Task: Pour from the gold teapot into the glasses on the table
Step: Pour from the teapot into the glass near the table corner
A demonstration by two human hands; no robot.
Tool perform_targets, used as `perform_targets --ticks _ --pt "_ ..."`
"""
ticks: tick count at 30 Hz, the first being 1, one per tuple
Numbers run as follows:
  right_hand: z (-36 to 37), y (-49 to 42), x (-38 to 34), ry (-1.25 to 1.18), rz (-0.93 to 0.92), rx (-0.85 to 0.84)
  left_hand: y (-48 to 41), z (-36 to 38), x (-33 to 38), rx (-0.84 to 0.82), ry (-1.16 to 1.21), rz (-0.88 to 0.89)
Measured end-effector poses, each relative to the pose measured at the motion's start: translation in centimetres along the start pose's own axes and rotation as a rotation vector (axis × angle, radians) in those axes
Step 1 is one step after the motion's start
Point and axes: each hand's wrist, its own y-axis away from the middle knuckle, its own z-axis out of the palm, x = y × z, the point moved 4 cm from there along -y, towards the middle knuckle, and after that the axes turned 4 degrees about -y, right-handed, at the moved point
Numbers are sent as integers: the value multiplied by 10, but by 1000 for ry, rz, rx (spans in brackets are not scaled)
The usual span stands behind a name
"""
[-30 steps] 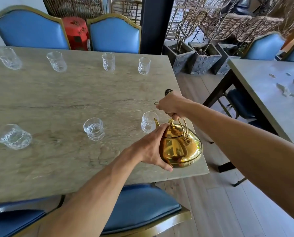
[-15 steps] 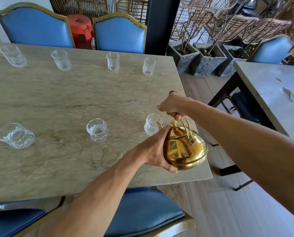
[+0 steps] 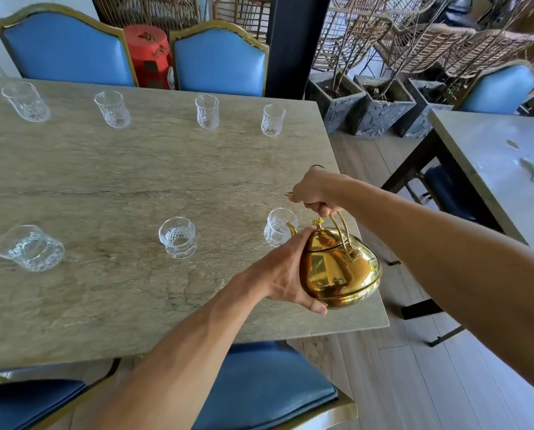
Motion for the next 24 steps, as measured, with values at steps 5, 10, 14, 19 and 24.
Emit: perform_targets --ticks 5,10,14,19,24 --pt "-1 0 -1 15 -6 0 -1 0 -2 -7 7 -16" --pt "0 0 -1 21 -2 -8 -1 0 0 -6 13 -1" --pt "1 -2 0 -2 -4 -10 0 -1 2 -1 19 5" --pt "-1 -1 -1 12 -9 -20 -1 0 2 -5 2 7" --pt "-1 -1 0 22 -12 -20 -1 -1 3 -5 -20 14"
